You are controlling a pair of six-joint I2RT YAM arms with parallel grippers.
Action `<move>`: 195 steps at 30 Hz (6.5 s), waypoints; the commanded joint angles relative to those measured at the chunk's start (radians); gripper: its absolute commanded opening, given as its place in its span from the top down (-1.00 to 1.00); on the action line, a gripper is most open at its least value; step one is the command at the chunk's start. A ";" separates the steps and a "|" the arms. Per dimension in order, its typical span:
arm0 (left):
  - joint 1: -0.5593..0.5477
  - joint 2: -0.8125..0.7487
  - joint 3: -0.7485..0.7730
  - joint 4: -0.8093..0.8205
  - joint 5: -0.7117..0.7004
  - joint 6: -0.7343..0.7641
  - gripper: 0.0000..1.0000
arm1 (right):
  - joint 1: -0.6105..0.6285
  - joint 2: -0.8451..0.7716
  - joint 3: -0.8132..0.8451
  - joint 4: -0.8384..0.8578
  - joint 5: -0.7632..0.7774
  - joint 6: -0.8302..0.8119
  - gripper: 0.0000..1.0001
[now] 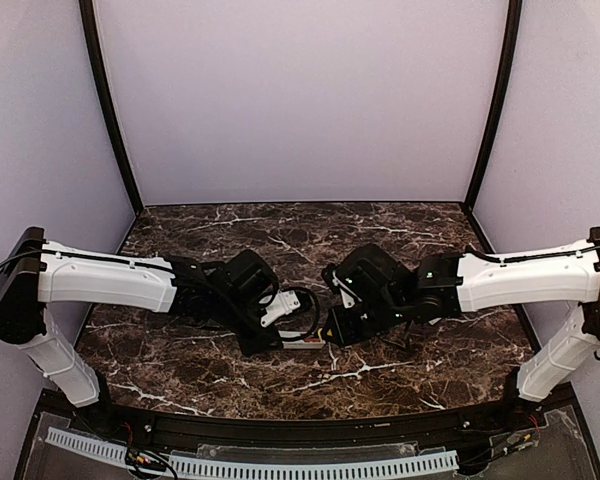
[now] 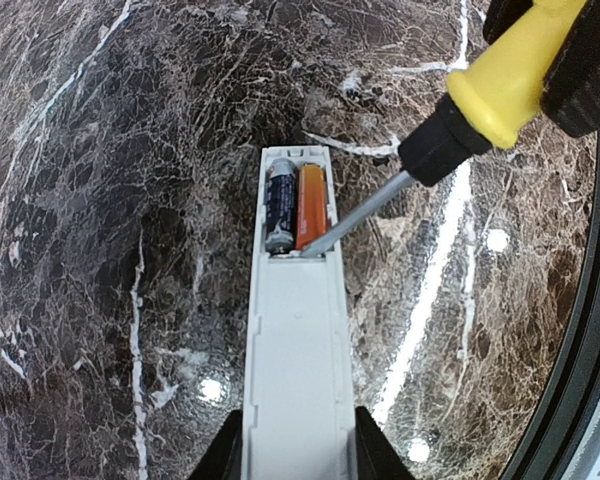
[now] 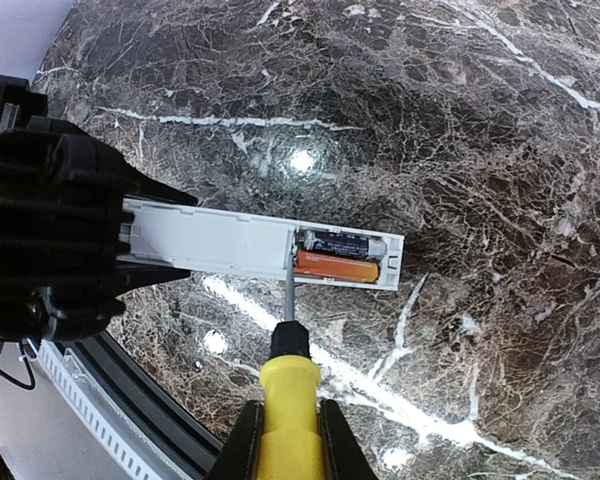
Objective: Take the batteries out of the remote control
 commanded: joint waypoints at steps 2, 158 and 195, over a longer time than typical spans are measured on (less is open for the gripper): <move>-0.005 0.002 0.022 -0.018 -0.011 0.014 0.99 | 0.014 0.020 0.022 -0.058 0.044 -0.007 1.00; 0.053 -0.332 -0.298 0.850 -0.182 0.332 0.99 | 0.022 -0.410 0.090 -0.025 0.215 0.104 1.00; 0.051 -0.291 -0.097 0.483 0.051 0.214 0.99 | -0.057 -0.333 0.258 -0.290 0.216 -0.023 1.00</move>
